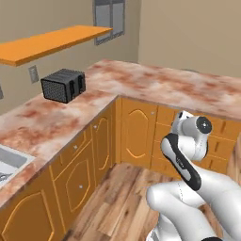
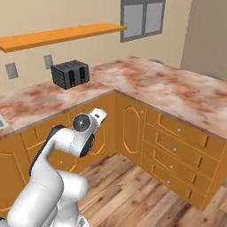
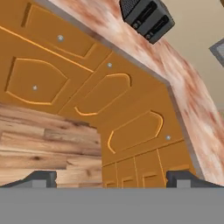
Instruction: Move the pot and pan from the stove into the sink.
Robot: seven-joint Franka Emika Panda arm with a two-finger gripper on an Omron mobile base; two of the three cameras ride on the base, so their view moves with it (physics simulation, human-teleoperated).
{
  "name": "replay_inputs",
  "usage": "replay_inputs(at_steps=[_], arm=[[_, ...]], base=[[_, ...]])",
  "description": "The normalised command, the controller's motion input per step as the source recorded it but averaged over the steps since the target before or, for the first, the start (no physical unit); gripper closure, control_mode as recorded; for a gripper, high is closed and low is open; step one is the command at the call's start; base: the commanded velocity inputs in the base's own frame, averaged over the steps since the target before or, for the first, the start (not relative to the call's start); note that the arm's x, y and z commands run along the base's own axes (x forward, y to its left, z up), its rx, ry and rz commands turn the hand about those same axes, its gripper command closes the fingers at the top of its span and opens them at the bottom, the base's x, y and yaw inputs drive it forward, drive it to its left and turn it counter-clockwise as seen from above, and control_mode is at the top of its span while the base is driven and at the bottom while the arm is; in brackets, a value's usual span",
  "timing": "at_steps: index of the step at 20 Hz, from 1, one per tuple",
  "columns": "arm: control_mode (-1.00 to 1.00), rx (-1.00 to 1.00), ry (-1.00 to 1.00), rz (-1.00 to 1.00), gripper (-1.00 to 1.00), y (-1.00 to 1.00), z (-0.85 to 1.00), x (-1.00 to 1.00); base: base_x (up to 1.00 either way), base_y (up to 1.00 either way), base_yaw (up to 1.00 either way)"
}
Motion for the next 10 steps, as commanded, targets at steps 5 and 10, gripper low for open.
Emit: replay_inputs(at_steps=[5,10], arm=[[1.0,0.0,0.0,0.0,-1.0,0.0,0.0,0.0],[1.0,0.0,0.0,0.0,-1.0,0.0,0.0,0.0]], base=[[0.03,0.0,-0.48],[0.04,0.0,-0.48]])
